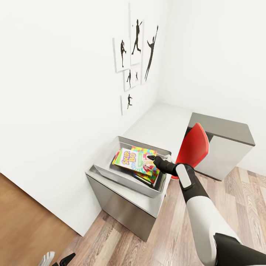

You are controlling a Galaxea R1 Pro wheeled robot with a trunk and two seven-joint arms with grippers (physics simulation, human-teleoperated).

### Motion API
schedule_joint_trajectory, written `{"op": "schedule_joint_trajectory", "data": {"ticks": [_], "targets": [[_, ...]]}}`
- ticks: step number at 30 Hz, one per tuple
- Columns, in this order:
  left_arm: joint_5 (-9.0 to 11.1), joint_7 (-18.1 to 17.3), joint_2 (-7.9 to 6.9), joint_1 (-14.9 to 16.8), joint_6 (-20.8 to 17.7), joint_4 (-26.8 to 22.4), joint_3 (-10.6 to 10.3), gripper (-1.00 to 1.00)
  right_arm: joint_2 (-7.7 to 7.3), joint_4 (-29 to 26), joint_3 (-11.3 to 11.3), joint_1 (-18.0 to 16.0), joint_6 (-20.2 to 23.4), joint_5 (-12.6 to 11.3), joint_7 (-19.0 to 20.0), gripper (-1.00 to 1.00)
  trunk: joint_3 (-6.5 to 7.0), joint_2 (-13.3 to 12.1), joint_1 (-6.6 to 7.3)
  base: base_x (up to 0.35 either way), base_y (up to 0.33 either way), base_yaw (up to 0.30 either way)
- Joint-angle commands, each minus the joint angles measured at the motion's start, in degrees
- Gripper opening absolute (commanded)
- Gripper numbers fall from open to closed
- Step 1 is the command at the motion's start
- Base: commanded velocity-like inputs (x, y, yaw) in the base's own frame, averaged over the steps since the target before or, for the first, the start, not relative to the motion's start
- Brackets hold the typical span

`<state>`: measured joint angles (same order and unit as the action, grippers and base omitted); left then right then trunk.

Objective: Put all the toys in the child's room - the three board games (two on the bed and one on the table), the two jigsaw puzzles on the table, and the tennis ball on the table - inside the toy box on the table in the child's room.

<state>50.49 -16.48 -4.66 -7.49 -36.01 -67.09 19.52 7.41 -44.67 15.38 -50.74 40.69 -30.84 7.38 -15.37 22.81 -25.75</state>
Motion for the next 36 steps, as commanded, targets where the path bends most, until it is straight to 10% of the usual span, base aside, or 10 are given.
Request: {"op": "schedule_joint_trajectory", "data": {"ticks": [1, 36], "targets": [[0.2, 0.0, 0.01, 0.0, -0.4, -0.1, 0.1, 1.00, 0.08, -0.1, 0.3, -0.1, 0.4, 0.3, 0.3, 1.00, -0.10, 0.1, -0.04, 0.000, 0.000, 0.000], [0.0, 0.0, 0.09, 0.0, 0.2, 0.0, 0.0, 1.00, 0.67, -22.8, 0.3, 3.2, 1.4, -0.8, -6.4, 1.00, -0.10, 0.1, -0.04, 0.000, 0.000, 0.000]]}}
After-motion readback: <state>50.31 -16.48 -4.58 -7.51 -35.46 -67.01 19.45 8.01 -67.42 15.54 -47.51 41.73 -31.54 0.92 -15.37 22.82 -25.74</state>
